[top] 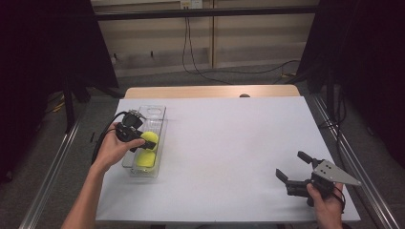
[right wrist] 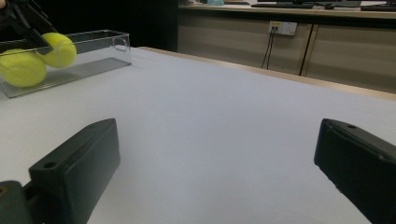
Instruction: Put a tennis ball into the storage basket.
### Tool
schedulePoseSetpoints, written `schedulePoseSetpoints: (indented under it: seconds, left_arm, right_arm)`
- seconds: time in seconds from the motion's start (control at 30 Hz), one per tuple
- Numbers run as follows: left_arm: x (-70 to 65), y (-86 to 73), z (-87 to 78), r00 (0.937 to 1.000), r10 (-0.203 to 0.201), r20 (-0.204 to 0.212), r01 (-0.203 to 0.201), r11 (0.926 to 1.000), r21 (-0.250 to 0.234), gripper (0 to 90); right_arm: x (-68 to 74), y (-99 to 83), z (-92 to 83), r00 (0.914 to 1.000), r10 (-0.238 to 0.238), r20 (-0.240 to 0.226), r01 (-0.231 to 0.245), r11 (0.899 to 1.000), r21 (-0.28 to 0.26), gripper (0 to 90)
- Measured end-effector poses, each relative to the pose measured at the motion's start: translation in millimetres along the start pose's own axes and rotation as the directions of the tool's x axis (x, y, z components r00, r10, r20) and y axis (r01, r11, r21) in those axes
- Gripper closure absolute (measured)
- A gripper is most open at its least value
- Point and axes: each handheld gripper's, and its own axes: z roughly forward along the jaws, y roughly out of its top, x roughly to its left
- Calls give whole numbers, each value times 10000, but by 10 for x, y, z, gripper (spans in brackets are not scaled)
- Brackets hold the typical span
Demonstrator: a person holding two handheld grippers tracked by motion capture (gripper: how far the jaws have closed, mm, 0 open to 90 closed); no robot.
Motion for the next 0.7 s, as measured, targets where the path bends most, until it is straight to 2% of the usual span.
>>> schedulePoseSetpoints:
  seconds: [0.27,0.7]
  left_arm:
    - [0,6,50,9999,31,-111,-30,10000,70,266]
    - [7,18,137,10000,55,-23,-54,9993,373,266]
  right_arm:
    - [-1,0,-3,10000,-6,13,6,10000,-22,0]
    - [2,1,-8,10000,6,12,-6,10000,-17,0]
